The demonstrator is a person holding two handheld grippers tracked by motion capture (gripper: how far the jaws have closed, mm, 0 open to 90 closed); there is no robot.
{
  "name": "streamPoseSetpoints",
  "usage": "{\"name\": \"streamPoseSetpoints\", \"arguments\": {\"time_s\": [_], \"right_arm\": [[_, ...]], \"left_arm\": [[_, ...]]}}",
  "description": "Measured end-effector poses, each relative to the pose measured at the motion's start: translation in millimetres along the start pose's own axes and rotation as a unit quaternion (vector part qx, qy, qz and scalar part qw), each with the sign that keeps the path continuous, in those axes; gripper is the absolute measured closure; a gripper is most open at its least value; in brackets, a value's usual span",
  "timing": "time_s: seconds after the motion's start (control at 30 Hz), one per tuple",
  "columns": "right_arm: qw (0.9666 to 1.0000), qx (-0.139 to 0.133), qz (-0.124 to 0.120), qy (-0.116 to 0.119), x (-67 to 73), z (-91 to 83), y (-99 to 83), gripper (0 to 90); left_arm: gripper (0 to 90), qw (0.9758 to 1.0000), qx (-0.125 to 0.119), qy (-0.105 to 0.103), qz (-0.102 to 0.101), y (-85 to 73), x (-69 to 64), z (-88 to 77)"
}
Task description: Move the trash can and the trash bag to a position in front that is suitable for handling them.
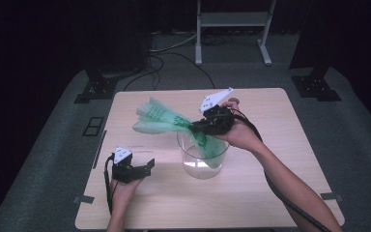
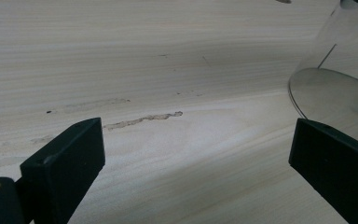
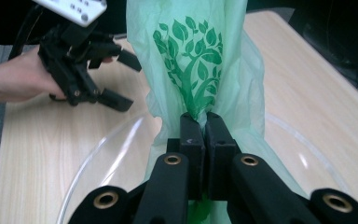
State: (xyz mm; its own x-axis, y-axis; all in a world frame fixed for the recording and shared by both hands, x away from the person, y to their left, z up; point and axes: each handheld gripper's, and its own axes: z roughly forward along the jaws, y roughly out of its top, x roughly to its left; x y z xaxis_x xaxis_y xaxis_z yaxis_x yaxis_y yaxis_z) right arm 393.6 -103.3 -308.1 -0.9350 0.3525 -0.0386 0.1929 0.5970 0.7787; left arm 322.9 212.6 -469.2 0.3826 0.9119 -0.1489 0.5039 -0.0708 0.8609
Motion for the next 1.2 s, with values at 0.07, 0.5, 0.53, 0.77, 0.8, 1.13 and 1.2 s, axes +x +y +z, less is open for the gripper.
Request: {"name": "streamPoseSetpoints", "arguments": {"time_s": [0.07, 0.5, 0.53, 0.77, 0.8, 1.13, 1.2], "right_arm": [[1.0, 0.003, 0.001, 0.002, -0.2, -1.0, -7.4, 88.3], [0.9993, 0.019, 0.027, 0.015, 0.2, -13.6, -45.0, 85.9], [0.9993, 0.019, 0.029, 0.016, 0.2, -14.5, -46.8, 85.6], [0.9986, 0.027, 0.037, 0.025, 0.7, -21.9, -59.4, 77.1], [0.9987, 0.025, 0.038, 0.026, 0.9, -23.5, -60.3, 75.2], [0.998, 0.003, 0.059, 0.021, 1.2, -37.0, -76.2, 57.7], [0.9981, 0.002, 0.059, 0.02, 1.8, -36.7, -78.9, 56.3]], "left_arm": [[2.4, 1.0, 0.0, 0.001, 0.0, 0.0, -0.1, -0.2], [2.4, 1.0, 0.003, 0.0, 0.0, -0.4, -1.1, 0.4], [2.4, 1.0, 0.003, 0.0, 0.001, -0.3, -1.2, 0.4], [2.4, 1.0, 0.003, 0.001, 0.001, -0.7, -1.3, 0.9], [2.4, 1.0, 0.004, 0.001, 0.001, -0.6, -1.2, 0.7], [2.4, 1.0, 0.003, 0.0, 0.002, -0.9, -1.9, 1.4], [2.4, 1.0, 0.006, 0.0, 0.003, -0.8, -2.3, 1.5]]}}
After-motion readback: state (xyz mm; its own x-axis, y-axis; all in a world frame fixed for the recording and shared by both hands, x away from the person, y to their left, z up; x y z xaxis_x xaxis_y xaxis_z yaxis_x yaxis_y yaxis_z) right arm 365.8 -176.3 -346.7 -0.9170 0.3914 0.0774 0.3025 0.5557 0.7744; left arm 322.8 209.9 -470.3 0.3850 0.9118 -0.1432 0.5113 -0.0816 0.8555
